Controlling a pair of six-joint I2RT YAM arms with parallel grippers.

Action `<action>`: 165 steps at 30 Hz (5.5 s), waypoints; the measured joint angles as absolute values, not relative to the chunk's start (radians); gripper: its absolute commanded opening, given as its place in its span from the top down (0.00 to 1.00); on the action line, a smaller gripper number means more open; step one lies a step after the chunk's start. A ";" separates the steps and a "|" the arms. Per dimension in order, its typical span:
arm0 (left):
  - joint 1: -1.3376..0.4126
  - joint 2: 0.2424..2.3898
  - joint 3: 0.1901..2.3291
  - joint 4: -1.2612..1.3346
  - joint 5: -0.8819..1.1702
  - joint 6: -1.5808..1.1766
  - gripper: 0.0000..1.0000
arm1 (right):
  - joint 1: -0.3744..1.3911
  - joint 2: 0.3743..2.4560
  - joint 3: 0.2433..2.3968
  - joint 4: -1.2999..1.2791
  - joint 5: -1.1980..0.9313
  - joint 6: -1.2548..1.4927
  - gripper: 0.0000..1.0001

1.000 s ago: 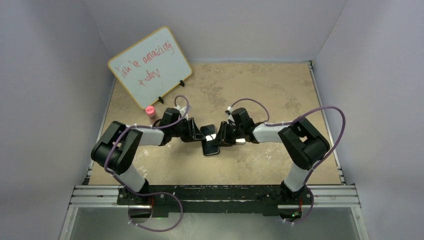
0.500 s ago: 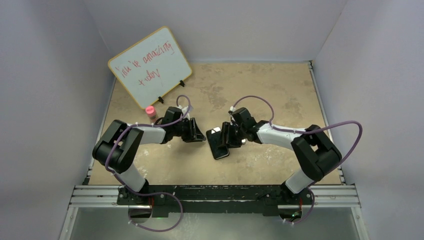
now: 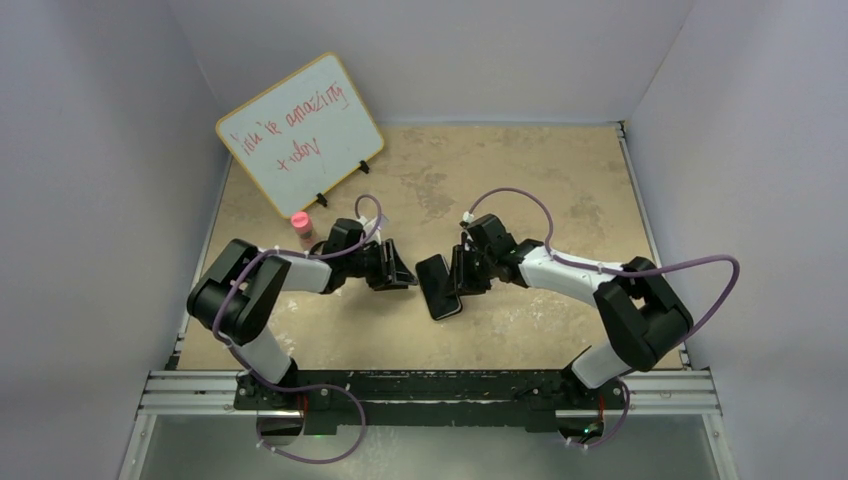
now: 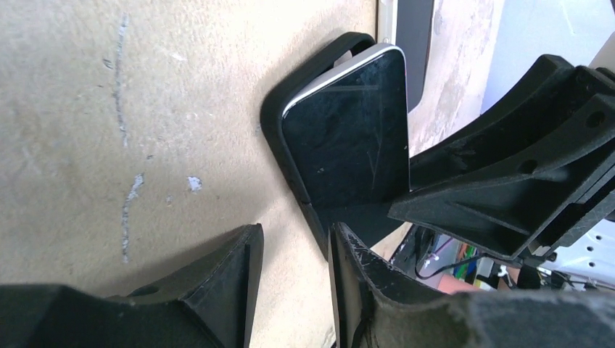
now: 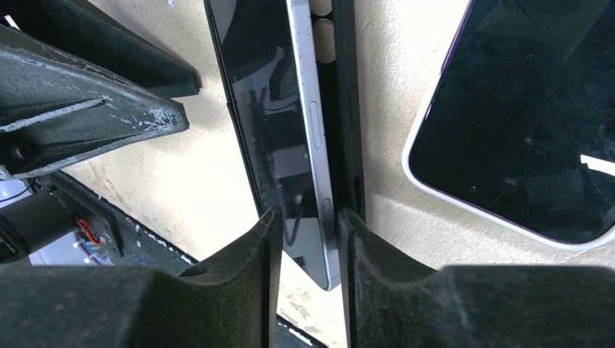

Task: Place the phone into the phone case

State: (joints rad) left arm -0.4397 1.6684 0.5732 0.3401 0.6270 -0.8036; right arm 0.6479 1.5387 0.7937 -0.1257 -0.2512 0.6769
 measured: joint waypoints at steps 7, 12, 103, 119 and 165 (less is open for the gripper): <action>-0.459 1.683 0.573 0.361 0.643 -0.824 0.60 | 0.647 1.541 0.801 -0.144 -0.256 0.638 0.88; -0.479 1.671 0.578 0.331 0.614 -0.815 0.62 | 0.636 1.551 0.801 -0.117 -0.315 0.638 0.99; -0.507 1.572 0.606 0.091 0.410 -0.722 0.80 | 0.636 1.608 0.663 0.556 -0.535 0.974 0.14; -0.510 1.567 0.604 0.089 0.407 -0.720 0.78 | 0.657 1.612 0.680 0.490 -0.523 0.913 0.38; -0.497 1.095 0.604 -0.033 0.498 -0.726 0.15 | 0.604 1.198 0.661 0.251 -0.390 0.843 1.00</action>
State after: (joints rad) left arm -0.4973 1.0954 0.6041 -0.0334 0.4980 -0.7258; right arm 0.6041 1.1984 0.6613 0.2512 -0.3901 0.8433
